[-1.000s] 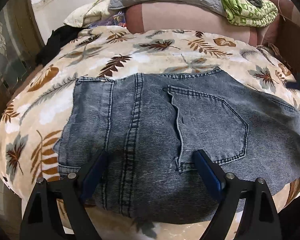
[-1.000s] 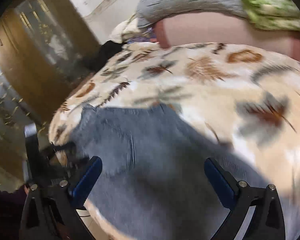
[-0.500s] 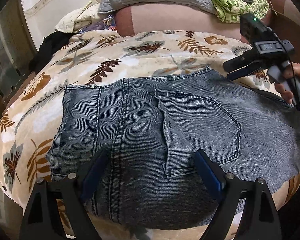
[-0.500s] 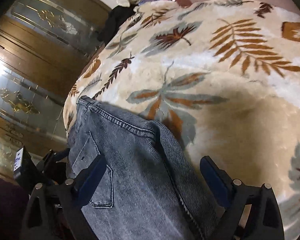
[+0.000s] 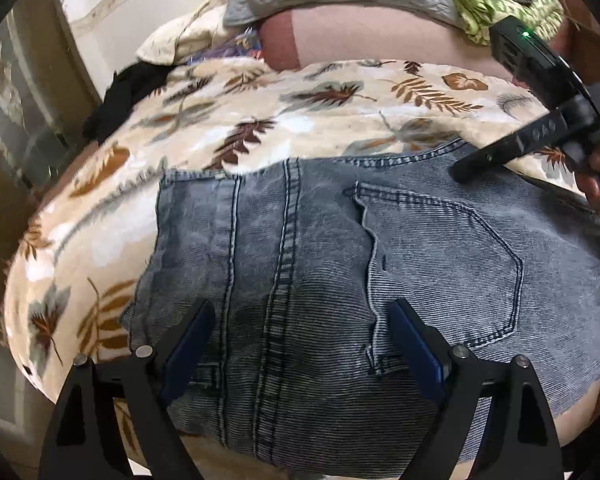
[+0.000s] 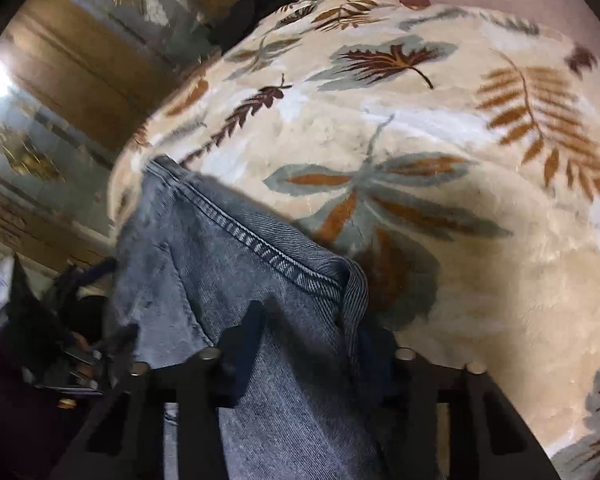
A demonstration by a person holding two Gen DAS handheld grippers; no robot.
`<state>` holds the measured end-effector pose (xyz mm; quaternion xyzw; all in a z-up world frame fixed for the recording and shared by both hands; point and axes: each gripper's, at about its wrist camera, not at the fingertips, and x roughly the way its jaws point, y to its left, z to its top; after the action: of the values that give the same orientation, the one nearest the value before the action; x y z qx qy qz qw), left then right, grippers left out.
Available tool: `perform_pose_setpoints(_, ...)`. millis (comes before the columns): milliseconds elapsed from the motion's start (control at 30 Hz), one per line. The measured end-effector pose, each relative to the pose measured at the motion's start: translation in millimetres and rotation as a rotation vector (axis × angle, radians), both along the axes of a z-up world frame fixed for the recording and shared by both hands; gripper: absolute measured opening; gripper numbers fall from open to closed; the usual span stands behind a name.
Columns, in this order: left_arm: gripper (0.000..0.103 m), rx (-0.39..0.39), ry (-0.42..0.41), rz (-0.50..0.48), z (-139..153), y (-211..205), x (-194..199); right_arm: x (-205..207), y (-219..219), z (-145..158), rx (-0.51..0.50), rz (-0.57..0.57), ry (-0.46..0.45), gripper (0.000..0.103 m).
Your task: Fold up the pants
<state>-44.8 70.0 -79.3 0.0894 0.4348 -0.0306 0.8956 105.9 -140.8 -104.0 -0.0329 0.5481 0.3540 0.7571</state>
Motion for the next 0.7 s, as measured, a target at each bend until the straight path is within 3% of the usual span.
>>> perform_pose_setpoints(100,0.090,0.009,-0.017,0.012,3.2,2.5,-0.2,-8.2,15.7,5.0,-0.154,0.001,-0.101,0.023)
perform_pose_setpoints(267,0.090,0.060,-0.070,0.063,9.9,6.0,0.7,-9.4,26.7,3.3,-0.290,-0.029,-0.176,0.022)
perform_pose_setpoints(567,0.090,0.083,-0.051,0.134,10.6,11.4,23.1,10.1,27.5,9.3,-0.335,-0.105,-0.245,0.018)
perform_pose_setpoints(700,0.090,0.094,-0.005,0.141,-1.9,12.7,29.0,17.0,24.7,5.9,-0.299,-0.126,-0.211,0.018)
